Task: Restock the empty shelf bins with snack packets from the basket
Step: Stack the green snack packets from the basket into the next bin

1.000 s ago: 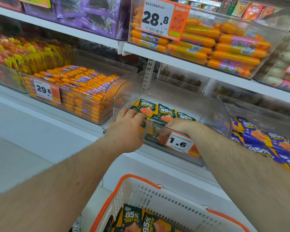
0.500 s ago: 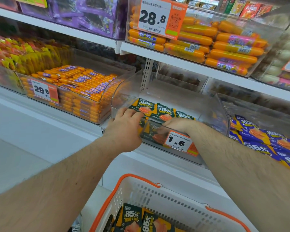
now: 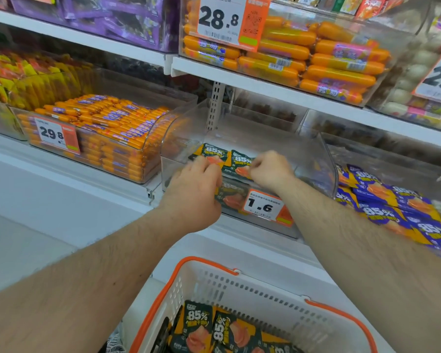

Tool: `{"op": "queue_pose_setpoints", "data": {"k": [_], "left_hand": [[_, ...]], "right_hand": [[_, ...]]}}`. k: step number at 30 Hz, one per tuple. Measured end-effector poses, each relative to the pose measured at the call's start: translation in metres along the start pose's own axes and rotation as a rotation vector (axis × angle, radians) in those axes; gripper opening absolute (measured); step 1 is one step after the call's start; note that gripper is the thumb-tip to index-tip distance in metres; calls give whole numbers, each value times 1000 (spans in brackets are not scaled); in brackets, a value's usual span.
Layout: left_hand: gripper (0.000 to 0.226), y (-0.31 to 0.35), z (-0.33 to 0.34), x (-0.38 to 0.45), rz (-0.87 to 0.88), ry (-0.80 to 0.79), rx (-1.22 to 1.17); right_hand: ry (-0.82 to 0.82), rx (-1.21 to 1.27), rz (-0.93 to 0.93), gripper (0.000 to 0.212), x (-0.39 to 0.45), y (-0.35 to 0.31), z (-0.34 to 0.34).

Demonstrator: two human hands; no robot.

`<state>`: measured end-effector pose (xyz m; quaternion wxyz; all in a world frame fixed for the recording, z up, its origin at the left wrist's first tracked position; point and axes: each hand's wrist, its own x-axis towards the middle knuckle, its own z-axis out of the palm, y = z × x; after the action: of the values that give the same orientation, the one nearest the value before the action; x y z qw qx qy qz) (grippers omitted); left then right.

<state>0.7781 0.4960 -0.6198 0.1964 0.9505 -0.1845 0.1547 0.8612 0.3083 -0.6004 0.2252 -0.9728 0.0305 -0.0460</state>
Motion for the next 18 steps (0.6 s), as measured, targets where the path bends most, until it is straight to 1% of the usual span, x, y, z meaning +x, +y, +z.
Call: {"op": "queue_pose_setpoints", "data": {"k": [1,2,3,4,5,6,7,8,9,10,11,12,13,14,15,16,18], "left_hand": [[27,2,4,-3,15,-123,-76],[24,4,6,-8,11,-307,-105],[24,6,11,-12,16,-501,-89],[26,7,16,-16,33,-684,-39],[27,8,22,-21,52,-840,21],[24,10,30,-25,71,-961,81],[20,12,38,-27,91,-1043,137],[22,14,45,-30,111,-1096,189],[26,16,52,-32,132,-1124,228],[31,19,56,-34,145,-1134,244],[35,21,59,-36,152,-1135,240],[37,24,61,-37,160,-1138,231],[37,25,64,-37,166,-1145,230],[38,26,67,-36,170,-1155,235],[38,27,71,-36,167,-1164,246],[38,28,74,-36,162,-1173,255],[38,31,80,-34,160,-1178,262]], "right_hand": [[296,-79,-109,17,-8,0,-3],[571,-141,-305,15,-22,-3,-6],[761,-104,-530,12,-40,-4,-3],[838,-45,-714,9,-60,-2,5],[820,10,-835,8,-80,7,24],[753,34,-875,9,-102,20,48],[632,41,-863,11,-120,40,75],[479,25,-807,14,-138,61,101],[289,-18,-708,18,-153,83,125],[53,-83,-571,22,-163,102,145],[-193,-164,-407,24,-171,120,162],[-384,-239,-244,24,-177,137,176],[-473,-293,-104,22,-183,152,187],[-504,-324,12,23,-189,165,195],[-522,-353,108,34,-196,179,203],[-557,-401,169,53,-202,193,213],[-671,-492,226,89,-212,214,227]]}}
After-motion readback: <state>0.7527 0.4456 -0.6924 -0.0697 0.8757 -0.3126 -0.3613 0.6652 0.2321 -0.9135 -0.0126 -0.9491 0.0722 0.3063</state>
